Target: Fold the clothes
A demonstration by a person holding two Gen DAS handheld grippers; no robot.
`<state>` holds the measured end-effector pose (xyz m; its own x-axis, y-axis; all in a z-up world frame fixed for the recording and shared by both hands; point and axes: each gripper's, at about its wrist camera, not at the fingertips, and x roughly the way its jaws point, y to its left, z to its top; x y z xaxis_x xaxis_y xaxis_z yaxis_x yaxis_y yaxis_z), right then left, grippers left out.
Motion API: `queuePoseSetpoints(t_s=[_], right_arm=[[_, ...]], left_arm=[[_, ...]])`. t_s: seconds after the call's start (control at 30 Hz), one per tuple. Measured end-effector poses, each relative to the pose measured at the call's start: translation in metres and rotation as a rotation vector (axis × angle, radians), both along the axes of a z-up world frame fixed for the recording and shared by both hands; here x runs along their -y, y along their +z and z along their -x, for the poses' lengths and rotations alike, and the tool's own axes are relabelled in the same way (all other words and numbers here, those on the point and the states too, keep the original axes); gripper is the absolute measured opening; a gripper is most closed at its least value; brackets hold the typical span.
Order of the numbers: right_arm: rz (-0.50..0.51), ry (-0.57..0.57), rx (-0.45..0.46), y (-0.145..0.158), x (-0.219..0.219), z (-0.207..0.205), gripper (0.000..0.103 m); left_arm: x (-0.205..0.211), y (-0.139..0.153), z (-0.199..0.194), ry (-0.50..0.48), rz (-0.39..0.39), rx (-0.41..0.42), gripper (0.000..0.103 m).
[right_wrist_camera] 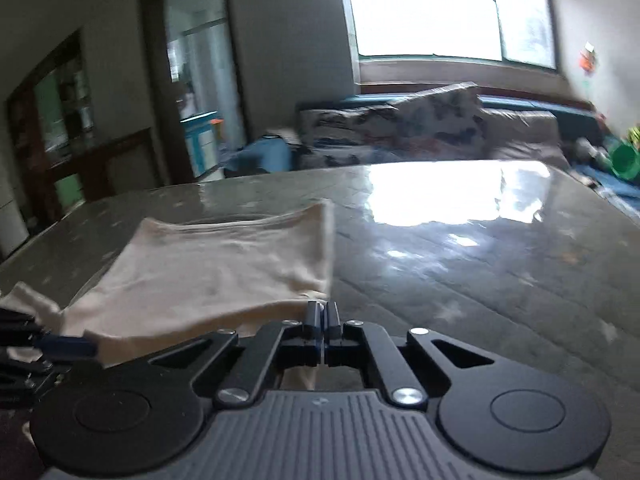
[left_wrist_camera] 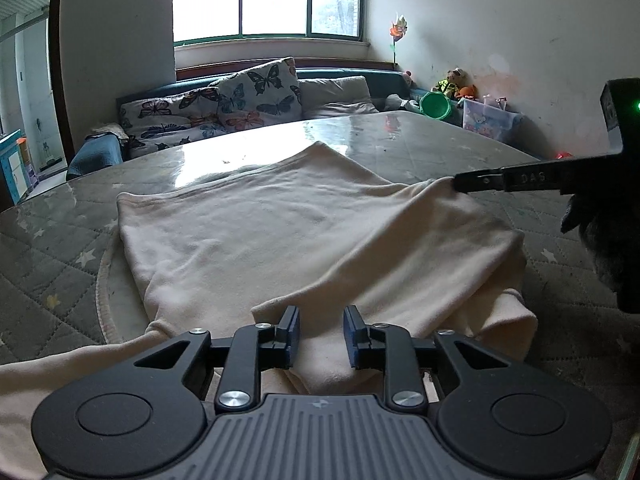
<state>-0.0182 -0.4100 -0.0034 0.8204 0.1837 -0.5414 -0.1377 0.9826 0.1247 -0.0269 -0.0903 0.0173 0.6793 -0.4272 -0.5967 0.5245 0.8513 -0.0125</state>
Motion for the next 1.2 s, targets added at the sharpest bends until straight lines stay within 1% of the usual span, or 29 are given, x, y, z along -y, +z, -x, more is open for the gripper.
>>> queuePoseSetpoints(t_s=[0.07,0.13,0.17,0.2,0.23,0.3,0.37,0.4,0.5,0.57,0.67,0.77,0.9,1.0,1.07,1.17,1.2], right_arm=[[0.041,-0.025,-0.033,-0.007,0.003,-0.003,0.000],[0.012,-0.047,-0.049,-0.010,0.010,-0.003,0.000],[0.002,-0.051,-0.042,-0.009,0.012,-0.001,0.000],[-0.003,-0.048,-0.015,-0.004,0.011,0.003,0.000],[-0.006,-0.034,0.009,0.000,0.009,0.007,0.000],[0.000,0.039,0.034,0.007,-0.004,0.013,0.000],[0.021,0.116,0.030,0.008,-0.019,0.015,0.001],[0.033,0.137,0.020,0.006,-0.025,0.016,0.001],[0.070,0.104,-0.038,-0.005,-0.024,0.015,0.000],[0.065,0.076,-0.047,-0.007,-0.013,0.021,0.001],[0.130,0.046,-0.035,0.000,-0.009,0.035,0.001],[0.118,0.079,-0.016,0.004,-0.013,0.048,0.001],[0.222,0.121,-0.042,-0.006,-0.027,0.056,0.002],[0.265,0.125,-0.053,-0.003,-0.032,0.058,0.002],[0.266,0.131,-0.035,0.002,-0.036,0.053,0.003],[0.221,0.155,0.009,0.011,-0.050,0.038,0.004],[0.214,0.168,0.022,0.011,-0.056,0.032,0.008]], left_arm=[[0.002,0.000,-0.001,0.002,-0.003,0.002,0.028],[0.002,0.000,-0.001,0.002,-0.004,0.001,0.028],[0.002,0.000,0.000,0.002,-0.006,0.002,0.029],[0.001,0.000,0.000,0.001,-0.007,0.001,0.029],[0.001,0.000,-0.001,0.001,-0.008,0.000,0.029],[0.002,0.000,-0.002,0.002,-0.011,-0.001,0.029],[0.003,0.000,-0.002,0.003,-0.016,0.002,0.029],[0.003,0.000,-0.001,0.004,-0.019,0.004,0.029],[0.001,0.001,0.001,0.010,-0.034,0.015,0.031],[-0.002,0.000,0.001,0.016,-0.037,0.019,0.031],[-0.004,0.001,0.000,0.021,-0.033,0.014,0.031],[0.000,0.002,0.002,0.014,-0.034,0.018,0.030],[0.000,0.002,0.008,0.004,-0.059,0.031,0.031],[-0.006,0.003,0.009,0.013,-0.066,0.028,0.031],[-0.008,0.003,0.010,0.018,-0.069,0.026,0.031],[-0.008,0.003,0.012,0.025,-0.068,0.024,0.031],[-0.008,0.003,0.013,0.028,-0.066,0.023,0.031]])
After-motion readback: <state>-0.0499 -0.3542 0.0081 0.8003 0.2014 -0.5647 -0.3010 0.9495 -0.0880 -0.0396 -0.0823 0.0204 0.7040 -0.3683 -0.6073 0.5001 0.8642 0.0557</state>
